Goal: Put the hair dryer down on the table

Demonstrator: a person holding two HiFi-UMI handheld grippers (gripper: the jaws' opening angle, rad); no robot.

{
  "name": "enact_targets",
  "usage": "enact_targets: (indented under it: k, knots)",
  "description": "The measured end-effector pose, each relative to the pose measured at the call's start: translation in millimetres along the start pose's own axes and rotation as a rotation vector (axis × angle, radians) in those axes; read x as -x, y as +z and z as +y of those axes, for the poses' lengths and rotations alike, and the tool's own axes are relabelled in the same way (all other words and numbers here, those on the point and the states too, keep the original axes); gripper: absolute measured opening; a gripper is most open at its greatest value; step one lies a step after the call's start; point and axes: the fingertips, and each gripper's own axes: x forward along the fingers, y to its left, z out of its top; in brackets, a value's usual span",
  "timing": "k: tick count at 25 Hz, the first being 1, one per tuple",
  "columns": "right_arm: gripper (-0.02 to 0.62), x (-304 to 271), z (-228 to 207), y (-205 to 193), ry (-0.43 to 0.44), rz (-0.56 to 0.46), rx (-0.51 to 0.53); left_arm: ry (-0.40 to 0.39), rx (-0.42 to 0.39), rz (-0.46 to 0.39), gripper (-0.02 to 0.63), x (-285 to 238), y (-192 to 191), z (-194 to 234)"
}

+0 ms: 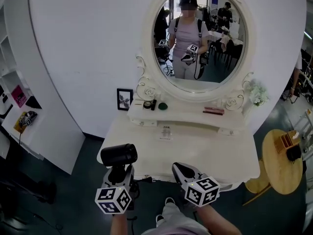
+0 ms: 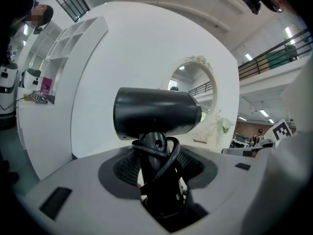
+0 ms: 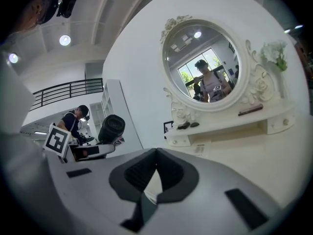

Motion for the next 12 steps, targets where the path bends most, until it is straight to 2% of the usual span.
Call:
enact_targets:
  k: [12]
  knots:
    - [0.002, -20.7, -32.2, 18.6, -0.008, -0.014, -0.007, -0.004, -0.031, 0.023, 0.212, -56.4, 8.1, -2.5]
